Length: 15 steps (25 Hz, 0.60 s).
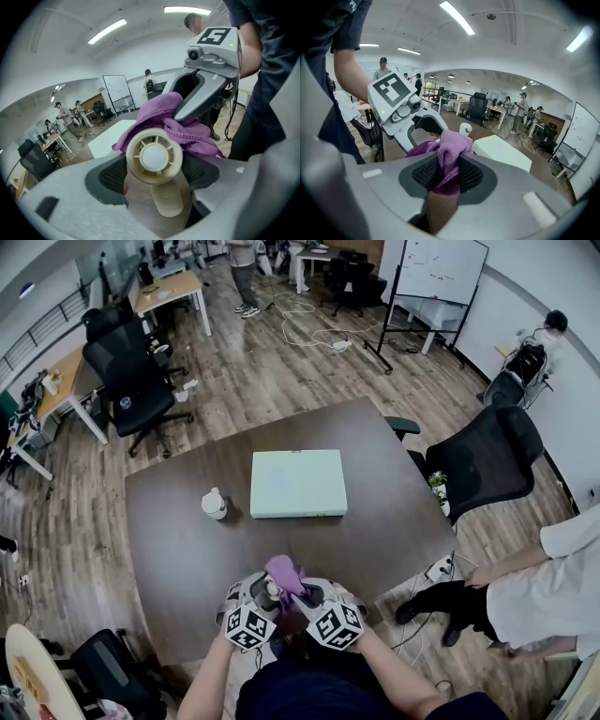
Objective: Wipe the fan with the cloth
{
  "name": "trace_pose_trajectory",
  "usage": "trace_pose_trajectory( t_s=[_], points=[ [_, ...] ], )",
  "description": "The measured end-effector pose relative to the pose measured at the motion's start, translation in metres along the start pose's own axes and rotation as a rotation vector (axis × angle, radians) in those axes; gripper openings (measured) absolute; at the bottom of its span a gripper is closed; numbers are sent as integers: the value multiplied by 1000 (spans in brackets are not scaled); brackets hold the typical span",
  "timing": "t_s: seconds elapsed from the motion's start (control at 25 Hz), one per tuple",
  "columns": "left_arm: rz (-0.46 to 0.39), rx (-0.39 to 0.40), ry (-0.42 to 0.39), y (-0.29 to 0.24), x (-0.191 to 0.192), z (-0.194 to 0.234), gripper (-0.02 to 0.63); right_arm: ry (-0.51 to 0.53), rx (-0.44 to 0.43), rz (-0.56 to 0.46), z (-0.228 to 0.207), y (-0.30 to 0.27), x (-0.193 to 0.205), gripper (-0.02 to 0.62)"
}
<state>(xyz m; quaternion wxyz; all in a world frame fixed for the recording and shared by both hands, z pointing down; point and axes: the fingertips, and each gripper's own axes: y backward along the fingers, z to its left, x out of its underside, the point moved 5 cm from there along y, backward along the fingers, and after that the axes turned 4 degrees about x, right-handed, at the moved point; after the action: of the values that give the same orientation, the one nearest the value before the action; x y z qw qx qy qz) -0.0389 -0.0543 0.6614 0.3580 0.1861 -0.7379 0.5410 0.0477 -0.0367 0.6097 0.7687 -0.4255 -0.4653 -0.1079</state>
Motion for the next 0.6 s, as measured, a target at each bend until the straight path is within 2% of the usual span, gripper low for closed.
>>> trace_pose_trajectory(
  t_s=[0.32,0.6],
  points=[
    [-109,27,-62,26,-28,-6,370,39,27,-92,-29,17,-46,106],
    [-164,74,-93,34,-41,-21,370,44,15,-119,-37,14,-60,107]
  ],
)
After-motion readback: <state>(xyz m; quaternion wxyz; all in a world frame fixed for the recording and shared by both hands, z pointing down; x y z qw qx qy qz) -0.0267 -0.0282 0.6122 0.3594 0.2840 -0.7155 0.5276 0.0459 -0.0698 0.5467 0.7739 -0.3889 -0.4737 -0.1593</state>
